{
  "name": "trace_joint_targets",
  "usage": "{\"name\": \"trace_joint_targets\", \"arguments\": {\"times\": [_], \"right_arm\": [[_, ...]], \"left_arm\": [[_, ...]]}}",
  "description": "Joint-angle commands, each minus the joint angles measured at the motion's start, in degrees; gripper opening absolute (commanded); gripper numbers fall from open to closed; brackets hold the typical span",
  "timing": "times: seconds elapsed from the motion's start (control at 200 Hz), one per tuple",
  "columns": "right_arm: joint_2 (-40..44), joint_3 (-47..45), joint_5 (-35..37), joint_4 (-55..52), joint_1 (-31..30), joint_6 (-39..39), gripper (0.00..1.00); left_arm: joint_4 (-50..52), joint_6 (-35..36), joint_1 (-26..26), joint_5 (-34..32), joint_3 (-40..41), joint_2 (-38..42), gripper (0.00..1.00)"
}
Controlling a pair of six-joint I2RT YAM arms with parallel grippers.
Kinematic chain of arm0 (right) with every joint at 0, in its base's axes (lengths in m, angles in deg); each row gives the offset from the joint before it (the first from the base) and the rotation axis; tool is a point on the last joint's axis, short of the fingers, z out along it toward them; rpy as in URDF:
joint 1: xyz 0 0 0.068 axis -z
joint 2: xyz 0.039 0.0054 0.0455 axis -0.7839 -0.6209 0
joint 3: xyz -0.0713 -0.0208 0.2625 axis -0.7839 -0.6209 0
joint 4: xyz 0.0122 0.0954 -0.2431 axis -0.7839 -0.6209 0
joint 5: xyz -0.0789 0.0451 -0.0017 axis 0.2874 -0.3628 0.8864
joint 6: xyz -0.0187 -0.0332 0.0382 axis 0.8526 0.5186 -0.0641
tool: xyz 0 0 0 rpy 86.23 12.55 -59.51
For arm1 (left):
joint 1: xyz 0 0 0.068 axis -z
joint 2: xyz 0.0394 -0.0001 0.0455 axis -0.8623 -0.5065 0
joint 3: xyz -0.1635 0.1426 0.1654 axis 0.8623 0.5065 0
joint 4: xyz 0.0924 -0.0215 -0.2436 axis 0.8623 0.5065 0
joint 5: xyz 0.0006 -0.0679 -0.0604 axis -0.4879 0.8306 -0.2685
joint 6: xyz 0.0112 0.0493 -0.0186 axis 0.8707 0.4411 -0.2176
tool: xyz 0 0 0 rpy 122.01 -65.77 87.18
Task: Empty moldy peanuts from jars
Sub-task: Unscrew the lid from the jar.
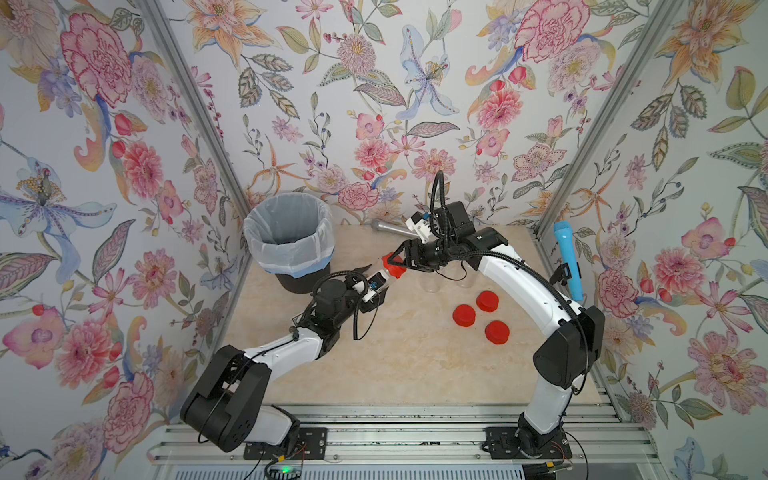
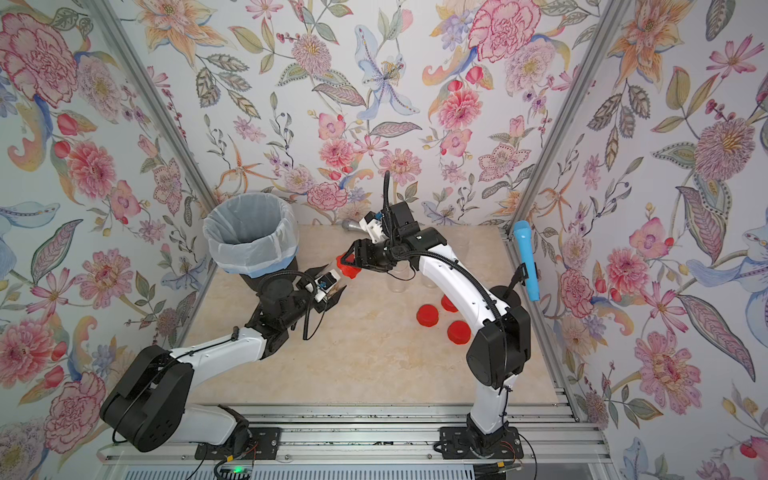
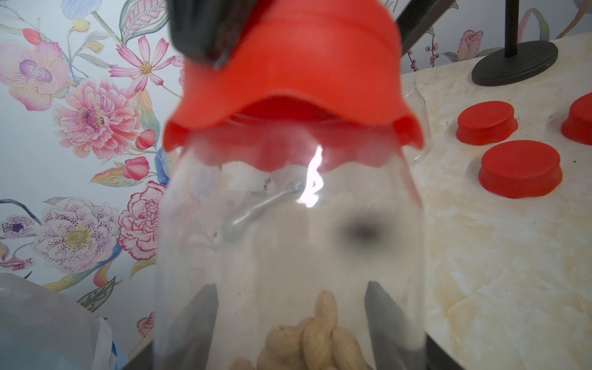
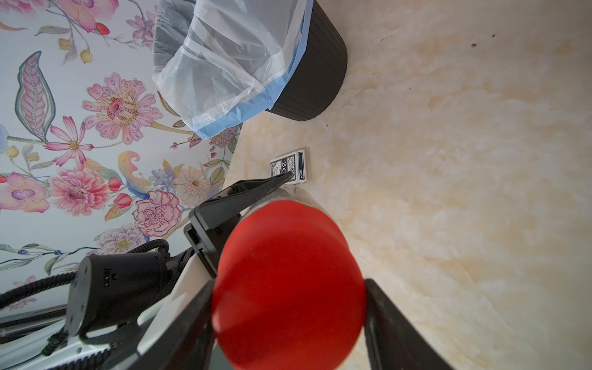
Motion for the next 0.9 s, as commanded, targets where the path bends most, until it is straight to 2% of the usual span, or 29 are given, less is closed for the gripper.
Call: {"name": "trace_joint_targets", "arguments": {"times": [0.0, 0.135, 0.195, 0.31, 0.39, 0.505, 0.631, 0.896], "right_arm": [[-1.1, 1.9, -6.6, -1.5, -2.2, 7.9, 0.44], [-1.8, 3.4, -12.3, -7.9, -0.6, 22.1, 0.37], [-2.3, 4.4, -12.4, -10.4, 0.4, 26.4, 0.34], [-2.6, 7.1, -15.7, -15.9, 0.9, 37.3, 0.35], [-2.6, 9.3, -19.1, -21.7, 1.0, 47.0, 0.39], [-5.9, 15.6, -17.6, -31.5, 1.5, 55.1, 0.38], [-6.9, 17.9, -12.6, -33.9, 1.9, 57.6, 0.37], [-7.7, 20.3, -14.6, -33.9, 4.0, 58.7, 0.37]], "left_arm": [[1.3, 1.8, 0.8, 5.2, -2.2, -0.2, 0.34], [4.5, -0.1, -1.0, 14.2, -2.9, 0.0, 0.33], [5.5, -0.4, -1.6, 17.4, -2.8, 0.2, 0.33], [9.0, 0.6, -1.9, 22.2, -3.2, 0.7, 0.32], [11.8, 1.5, -2.4, 24.8, -3.7, 0.6, 0.31], [15.9, 2.5, -3.7, 27.4, -5.1, -0.4, 0.30], [18.3, 3.1, -4.6, 28.8, -6.1, -0.3, 0.29], [19.7, 4.0, -5.3, 28.8, -6.1, 0.3, 0.30]]}}
